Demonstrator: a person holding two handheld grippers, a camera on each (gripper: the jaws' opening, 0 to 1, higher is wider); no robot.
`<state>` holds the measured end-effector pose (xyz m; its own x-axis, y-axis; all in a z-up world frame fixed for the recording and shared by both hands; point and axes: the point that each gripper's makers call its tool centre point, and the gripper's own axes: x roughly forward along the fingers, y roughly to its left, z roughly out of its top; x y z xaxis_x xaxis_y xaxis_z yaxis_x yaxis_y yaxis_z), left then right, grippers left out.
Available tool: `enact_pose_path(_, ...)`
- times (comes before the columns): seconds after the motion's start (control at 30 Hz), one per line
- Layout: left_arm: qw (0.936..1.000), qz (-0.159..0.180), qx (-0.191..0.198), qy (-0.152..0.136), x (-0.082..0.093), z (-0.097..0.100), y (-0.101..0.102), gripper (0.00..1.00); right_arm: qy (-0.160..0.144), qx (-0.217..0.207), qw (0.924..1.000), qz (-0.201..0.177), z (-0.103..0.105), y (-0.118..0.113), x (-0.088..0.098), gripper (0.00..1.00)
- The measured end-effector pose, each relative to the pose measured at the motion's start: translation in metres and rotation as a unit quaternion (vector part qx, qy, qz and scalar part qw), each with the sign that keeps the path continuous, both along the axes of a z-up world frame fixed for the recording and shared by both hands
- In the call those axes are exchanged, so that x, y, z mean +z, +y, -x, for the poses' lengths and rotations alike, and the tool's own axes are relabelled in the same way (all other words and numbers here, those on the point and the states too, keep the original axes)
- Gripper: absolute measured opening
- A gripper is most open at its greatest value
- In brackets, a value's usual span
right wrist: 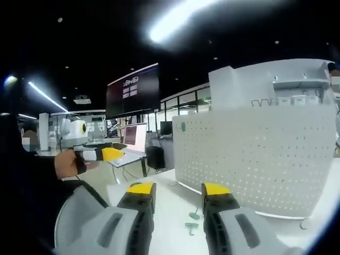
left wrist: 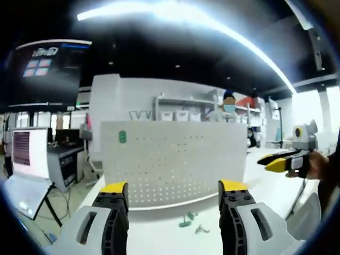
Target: Insert the hook assembly into the mounting plate slot until the hook locks in place.
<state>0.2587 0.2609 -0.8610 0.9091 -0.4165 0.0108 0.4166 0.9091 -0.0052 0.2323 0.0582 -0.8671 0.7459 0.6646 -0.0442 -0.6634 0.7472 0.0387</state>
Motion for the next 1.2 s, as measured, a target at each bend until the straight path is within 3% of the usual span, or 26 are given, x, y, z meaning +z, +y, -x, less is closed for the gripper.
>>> enact_pose_path(0.33,0.9991,-0.003,-0.036,0.019,-0.021,-0.003,-0.009,0.67,0.015,-0.015,0.9996,0.020,-0.015,0.012,-0.004,0.32)
enact_pose_path(0.67,0.9965,-0.001,-0.080,0.023,-0.046,-0.003,-0.023,0.65,0.003,-0.032,0.9993,0.022,-0.015,0.022,-0.015,0.32)
enact_pose_path(0.8,0.9913,-0.027,-0.126,0.024,-0.048,-0.003,-0.042,0.62,0.001,-0.046,0.9986,0.025,-0.017,0.015,-0.018,0.32)
enact_pose_path(0.93,0.9866,-0.021,-0.157,0.037,-0.052,-0.011,-0.057,0.57,0.006,-0.059,0.9980,0.020,-0.016,0.011,-0.021,0.32)
enact_pose_path(1.07,0.9807,-0.054,-0.184,0.041,-0.065,-0.016,-0.070,0.44,0.006,-0.064,0.9975,0.031,-0.014,0.007,-0.022,0.32)
enact_pose_path(1.2,0.9758,-0.056,-0.205,0.050,-0.073,-0.023,-0.082,0.38,0.012,-0.072,0.9967,0.035,-0.017,-0.002,-0.027,0.32)
